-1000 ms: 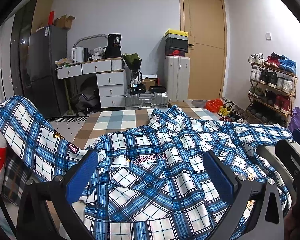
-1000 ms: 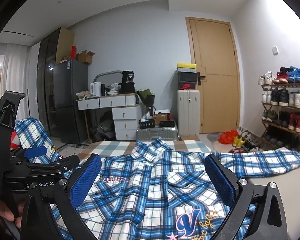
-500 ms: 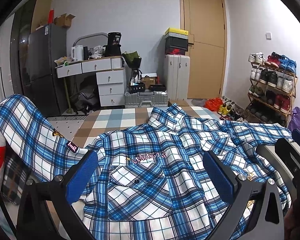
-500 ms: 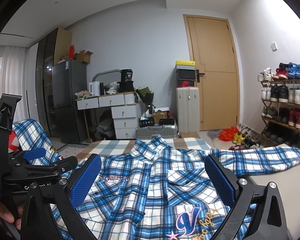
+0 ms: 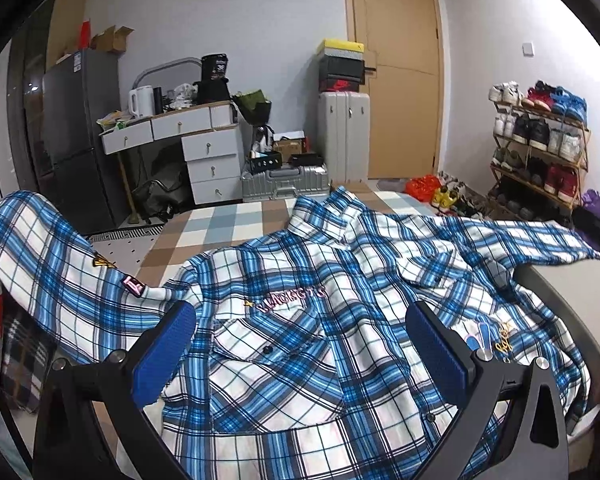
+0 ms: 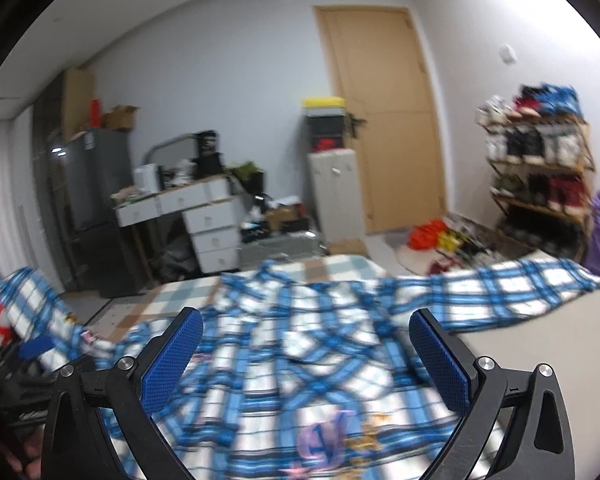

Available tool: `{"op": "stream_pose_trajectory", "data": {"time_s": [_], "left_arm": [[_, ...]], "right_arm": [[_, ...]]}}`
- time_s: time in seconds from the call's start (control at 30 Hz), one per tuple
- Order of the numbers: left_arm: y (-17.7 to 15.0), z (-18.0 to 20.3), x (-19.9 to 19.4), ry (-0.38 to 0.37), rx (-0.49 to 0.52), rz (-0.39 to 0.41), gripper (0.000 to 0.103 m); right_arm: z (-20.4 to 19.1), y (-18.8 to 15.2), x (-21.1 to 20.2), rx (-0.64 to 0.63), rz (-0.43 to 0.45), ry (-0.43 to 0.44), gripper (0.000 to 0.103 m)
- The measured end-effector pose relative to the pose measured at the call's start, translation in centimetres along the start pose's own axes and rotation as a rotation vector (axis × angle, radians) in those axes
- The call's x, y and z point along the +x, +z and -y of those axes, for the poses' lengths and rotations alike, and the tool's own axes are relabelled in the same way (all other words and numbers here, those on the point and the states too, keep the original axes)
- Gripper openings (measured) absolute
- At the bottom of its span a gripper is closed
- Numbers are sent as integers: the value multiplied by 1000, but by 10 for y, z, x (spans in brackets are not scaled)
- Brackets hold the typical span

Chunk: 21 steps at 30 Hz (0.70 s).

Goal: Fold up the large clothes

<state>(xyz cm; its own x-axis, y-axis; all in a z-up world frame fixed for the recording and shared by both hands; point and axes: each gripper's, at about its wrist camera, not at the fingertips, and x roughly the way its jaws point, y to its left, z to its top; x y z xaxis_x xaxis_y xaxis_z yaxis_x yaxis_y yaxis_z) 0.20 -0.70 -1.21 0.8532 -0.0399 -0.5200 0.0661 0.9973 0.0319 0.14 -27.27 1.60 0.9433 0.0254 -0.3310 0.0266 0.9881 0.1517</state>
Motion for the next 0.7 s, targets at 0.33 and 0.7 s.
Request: {"op": "stream_pose_trajectory", "data": {"time_s": [0.33, 0.7], "left_arm": [[-6, 25, 12, -35, 95, -48, 102], [-17, 38, 37, 0, 199, -128, 102]], "right_arm": [[263, 38, 43, 312, -323, -219, 103], [453, 25, 72, 798, -369, -313, 103]]}}
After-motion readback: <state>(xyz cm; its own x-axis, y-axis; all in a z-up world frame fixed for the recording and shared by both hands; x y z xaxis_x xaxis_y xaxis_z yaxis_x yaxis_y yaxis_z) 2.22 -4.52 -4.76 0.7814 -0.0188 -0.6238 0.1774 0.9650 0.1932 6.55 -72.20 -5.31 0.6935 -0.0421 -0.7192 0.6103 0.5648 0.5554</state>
